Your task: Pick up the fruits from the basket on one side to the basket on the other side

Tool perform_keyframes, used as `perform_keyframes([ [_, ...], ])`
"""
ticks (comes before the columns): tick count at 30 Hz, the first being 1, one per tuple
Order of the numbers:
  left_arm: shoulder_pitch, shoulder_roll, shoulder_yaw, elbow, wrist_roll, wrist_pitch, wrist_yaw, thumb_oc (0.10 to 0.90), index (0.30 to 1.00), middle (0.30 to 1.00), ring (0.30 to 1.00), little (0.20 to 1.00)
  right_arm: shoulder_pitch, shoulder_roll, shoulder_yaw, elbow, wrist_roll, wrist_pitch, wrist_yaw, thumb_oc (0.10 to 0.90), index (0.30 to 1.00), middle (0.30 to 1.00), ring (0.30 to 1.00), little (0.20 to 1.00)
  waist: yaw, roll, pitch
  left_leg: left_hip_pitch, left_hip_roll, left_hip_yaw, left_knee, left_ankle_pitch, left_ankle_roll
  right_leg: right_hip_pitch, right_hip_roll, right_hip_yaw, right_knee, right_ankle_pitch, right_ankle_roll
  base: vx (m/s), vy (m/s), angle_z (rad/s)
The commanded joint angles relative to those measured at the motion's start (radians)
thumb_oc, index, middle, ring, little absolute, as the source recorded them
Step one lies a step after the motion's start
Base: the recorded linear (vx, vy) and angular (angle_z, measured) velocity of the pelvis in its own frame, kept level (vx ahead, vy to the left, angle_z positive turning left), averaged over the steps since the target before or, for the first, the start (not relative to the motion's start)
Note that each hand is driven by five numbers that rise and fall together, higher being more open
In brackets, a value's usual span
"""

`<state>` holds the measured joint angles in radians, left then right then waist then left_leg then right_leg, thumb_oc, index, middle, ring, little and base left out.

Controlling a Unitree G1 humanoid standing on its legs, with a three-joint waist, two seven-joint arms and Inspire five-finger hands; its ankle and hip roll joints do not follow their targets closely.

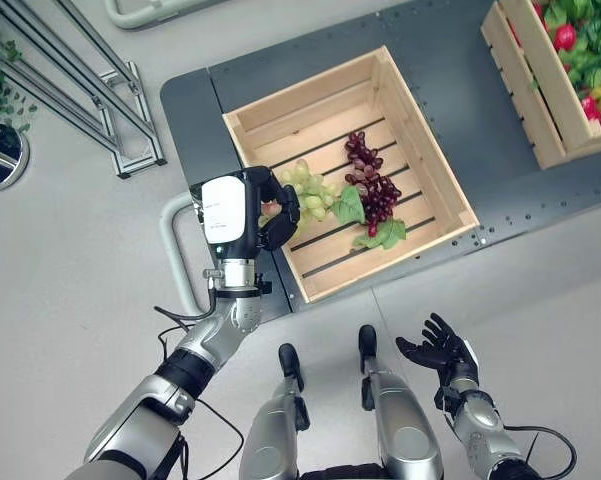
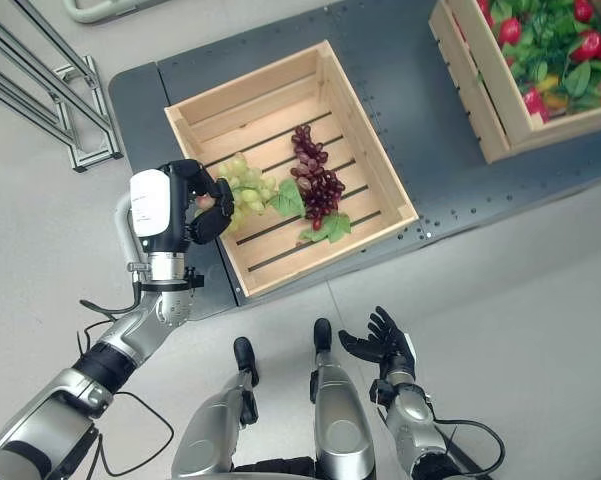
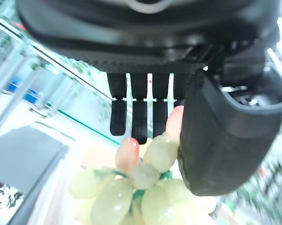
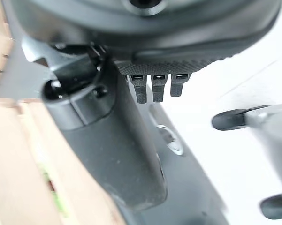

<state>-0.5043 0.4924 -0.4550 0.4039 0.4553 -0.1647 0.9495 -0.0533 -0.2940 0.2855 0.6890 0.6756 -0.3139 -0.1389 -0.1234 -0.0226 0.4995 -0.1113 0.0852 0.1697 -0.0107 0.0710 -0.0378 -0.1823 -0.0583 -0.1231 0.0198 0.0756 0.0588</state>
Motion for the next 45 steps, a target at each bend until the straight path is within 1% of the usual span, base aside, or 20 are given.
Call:
perform_keyframes([
  [1,-0.086,0.038,0.023,-0.080,0.016,-0.068,0.056,0.400,0.300,0.300,0.300,0.300,0.056,0.004,-0.026,-0.078,-0.004,-0.082,-0.052,0.800,0.900,0.900,0.900,0.900,0.008,-0.030,-0.099,-0.059,-0.027,-0.015,0.029,-0.006,0.016,0.022,0.020,0.039,0.001,-0.014,-0.012,0.00,0.000,0.00],
  [5,-0.099,0.054,0.027,-0.095,0.007,-0.067,0.045,0.400,0.300,0.300,0.300,0.300,0.063,0.013,-0.022,-0.087,-0.012,-0.079,-0.053,0.800,0.900,0.900,0.900,0.900,0.008,-0.031,-0.106,-0.040,-0.029,-0.009,0.017,-0.007,0.020,0.038,0.024,0.039,-0.007,-0.012,-0.009,0.00,0.000,0.00],
  [11,-0.102,0.041,0.024,-0.102,0.005,-0.092,0.040,0.400,0.300,0.300,0.300,0.300,0.067,0.020,-0.016,-0.089,-0.006,-0.088,-0.056,0.800,0.900,0.900,0.900,0.900,0.009,-0.035,-0.106,-0.031,-0.030,-0.009,0.009,-0.008,0.021,0.045,0.025,0.038,-0.015,-0.006,-0.005,0.00,0.000,0.00],
  [18,-0.126,0.034,-0.003,-0.105,-0.006,-0.110,0.022,0.400,0.300,0.300,0.300,0.300,0.059,0.019,-0.008,-0.095,-0.001,-0.094,-0.055,0.800,0.900,0.900,0.900,0.900,0.004,-0.032,-0.101,-0.031,-0.030,-0.002,0.010,-0.011,0.023,0.044,0.026,0.042,-0.015,-0.003,-0.004,0.00,0.000,0.00],
  [22,-0.112,0.022,0.007,-0.125,-0.049,-0.189,0.009,0.400,0.300,0.300,0.300,0.300,0.065,0.021,-0.014,-0.123,-0.008,-0.129,-0.076,0.800,0.900,0.900,0.900,0.900,-0.002,-0.029,-0.104,-0.020,-0.029,0.004,0.002,-0.011,0.021,0.050,0.025,0.047,-0.021,-0.002,-0.003,0.00,0.003,-0.01],
  [23,-0.099,0.015,0.015,-0.143,-0.087,-0.233,-0.014,0.400,0.300,0.300,0.300,0.300,0.072,0.019,-0.020,-0.146,-0.013,-0.142,-0.085,0.800,0.900,0.900,0.900,0.900,-0.004,-0.029,-0.105,-0.018,-0.029,0.004,0.002,-0.011,0.021,0.051,0.025,0.049,-0.022,0.000,-0.002,0.00,0.000,0.00],
  [24,-0.089,0.008,0.022,-0.159,-0.107,-0.256,-0.029,0.400,0.300,0.300,0.300,0.300,0.076,0.017,-0.025,-0.165,-0.017,-0.147,-0.091,0.800,0.900,0.900,0.900,0.900,-0.005,-0.030,-0.104,-0.017,-0.030,0.004,0.001,-0.011,0.021,0.052,0.024,0.049,-0.024,0.001,-0.002,0.00,0.000,0.00],
  [25,-0.059,-0.011,0.041,-0.200,-0.124,-0.309,-0.057,0.400,0.300,0.300,0.300,0.300,0.086,0.016,-0.038,-0.216,-0.033,-0.159,-0.107,0.800,0.900,0.900,0.900,0.900,-0.007,-0.032,-0.104,-0.011,-0.030,0.003,-0.003,-0.012,0.022,0.057,0.023,0.051,-0.027,0.003,0.000,0.00,0.000,0.00],
  [27,-0.028,-0.028,0.060,-0.246,-0.185,-0.349,-0.109,0.400,0.300,0.300,0.300,0.300,0.095,0.017,-0.056,-0.267,-0.062,-0.169,-0.124,0.800,0.900,0.900,0.900,0.900,-0.009,-0.033,-0.107,-0.003,-0.030,0.002,-0.010,-0.012,0.025,0.062,0.023,0.053,-0.033,0.006,0.001,0.01,0.005,-0.02],
  [28,0.005,-0.054,0.081,-0.284,-0.266,-0.402,-0.176,0.400,0.300,0.300,0.300,0.300,0.104,0.019,-0.076,-0.324,-0.096,-0.190,-0.140,0.800,0.900,0.900,0.900,0.900,-0.010,-0.034,-0.113,0.005,-0.031,0.002,-0.021,-0.011,0.027,0.067,0.024,0.056,-0.039,0.009,0.004,0.02,0.010,-0.07],
  [29,0.041,-0.075,0.099,-0.322,-0.324,-0.425,-0.242,0.400,0.300,0.300,0.300,0.300,0.117,0.008,-0.094,-0.403,-0.136,-0.180,-0.162,0.800,0.900,0.900,0.900,0.900,-0.012,-0.035,-0.118,0.014,-0.031,0.001,-0.031,-0.011,0.029,0.072,0.024,0.059,-0.046,0.011,0.005,0.02,0.011,-0.12],
  [31,0.063,-0.098,0.109,-0.337,-0.411,-0.458,-0.314,0.400,0.300,0.300,0.300,0.300,0.122,-0.002,-0.110,-0.462,-0.193,-0.204,-0.180,0.800,0.900,0.900,0.900,0.900,-0.013,-0.036,-0.124,0.021,-0.030,0.003,-0.039,-0.010,0.032,0.075,0.024,0.061,-0.052,0.014,0.007,0.01,0.008,-0.13],
  [32,0.075,-0.105,0.113,-0.347,-0.443,-0.465,-0.343,0.400,0.300,0.300,0.300,0.300,0.123,-0.012,-0.120,-0.505,-0.211,-0.192,-0.189,0.800,0.900,0.900,0.900,0.900,-0.014,-0.036,-0.127,0.025,-0.030,0.003,-0.044,-0.010,0.033,0.077,0.025,0.063,-0.054,0.014,0.008,0.02,0.017,-0.08],
  [34,0.097,-0.125,0.119,-0.359,-0.549,-0.469,-0.413,0.400,0.300,0.300,0.300,0.300,0.120,-0.043,-0.142,-0.600,-0.296,-0.182,-0.203,0.800,0.900,0.900,0.900,0.900,-0.018,-0.036,-0.139,0.036,-0.029,0.007,-0.056,-0.008,0.035,0.081,0.026,0.072,-0.059,0.017,0.010,0.03,0.027,-0.04],
  [36,0.107,-0.135,0.126,-0.361,-0.622,-0.465,-0.460,0.400,0.300,0.300,0.300,0.300,0.119,-0.069,-0.156,-0.665,-0.347,-0.181,-0.198,0.800,0.900,0.900,0.900,0.900,-0.021,-0.037,-0.149,0.046,-0.029,0.009,-0.065,-0.008,0.036,0.086,0.026,0.077,-0.065,0.018,0.013,0.04,0.022,-0.03],
  [38,0.125,-0.151,0.138,-0.363,-0.719,-0.454,-0.533,0.400,0.300,0.300,0.300,0.300,0.110,-0.104,-0.175,-0.765,-0.418,-0.161,-0.167,0.800,0.900,0.900,0.900,0.900,-0.023,-0.039,-0.167,0.058,-0.028,0.012,-0.076,-0.011,0.038,0.094,0.026,0.085,-0.074,0.020,0.017,0.06,0.020,-0.04],
  [40,0.133,-0.153,0.143,-0.363,-0.727,-0.449,-0.551,0.400,0.300,0.300,0.300,0.300,0.100,-0.117,-0.181,-0.796,-0.445,-0.161,-0.144,0.800,0.900,0.900,0.900,0.900,-0.023,-0.039,-0.175,0.064,-0.026,0.013,-0.077,-0.013,0.039,0.098,0.027,0.091,-0.076,0.021,0.018,0.05,0.014,-0.11],
  [41,0.134,-0.153,0.143,-0.361,-0.726,-0.448,-0.552,0.400,0.300,0.300,0.300,0.300,0.097,-0.122,-0.182,-0.806,-0.444,-0.154,-0.141,0.800,0.900,0.900,0.900,0.900,-0.024,-0.039,-0.178,0.065,-0.026,0.014,-0.077,-0.014,0.039,0.100,0.027,0.092,-0.077,0.021,0.018,0.06,0.012,-0.21],
  [42,0.136,-0.157,0.145,-0.363,-0.727,-0.430,-0.560,0.400,0.300,0.300,0.300,0.300,0.089,-0.128,-0.186,-0.833,-0.435,-0.143,-0.121,0.800,0.900,0.900,0.900,0.900,-0.024,-0.039,-0.190,0.069,-0.024,0.017,-0.077,-0.015,0.038,0.104,0.027,0.097,-0.083,0.024,0.020,0.05,0.008,-0.18],
  [45,0.136,-0.159,0.152,-0.362,-0.718,-0.408,-0.578,0.400,0.300,0.300,0.300,0.300,0.080,-0.128,-0.185,-0.839,-0.417,-0.134,-0.084,0.800,0.900,0.900,0.900,0.900,-0.022,-0.037,-0.200,0.073,-0.022,0.019,-0.077,-0.018,0.037,0.110,0.025,0.099,-0.090,0.025,0.021,0.05,0.006,-0.06],
])
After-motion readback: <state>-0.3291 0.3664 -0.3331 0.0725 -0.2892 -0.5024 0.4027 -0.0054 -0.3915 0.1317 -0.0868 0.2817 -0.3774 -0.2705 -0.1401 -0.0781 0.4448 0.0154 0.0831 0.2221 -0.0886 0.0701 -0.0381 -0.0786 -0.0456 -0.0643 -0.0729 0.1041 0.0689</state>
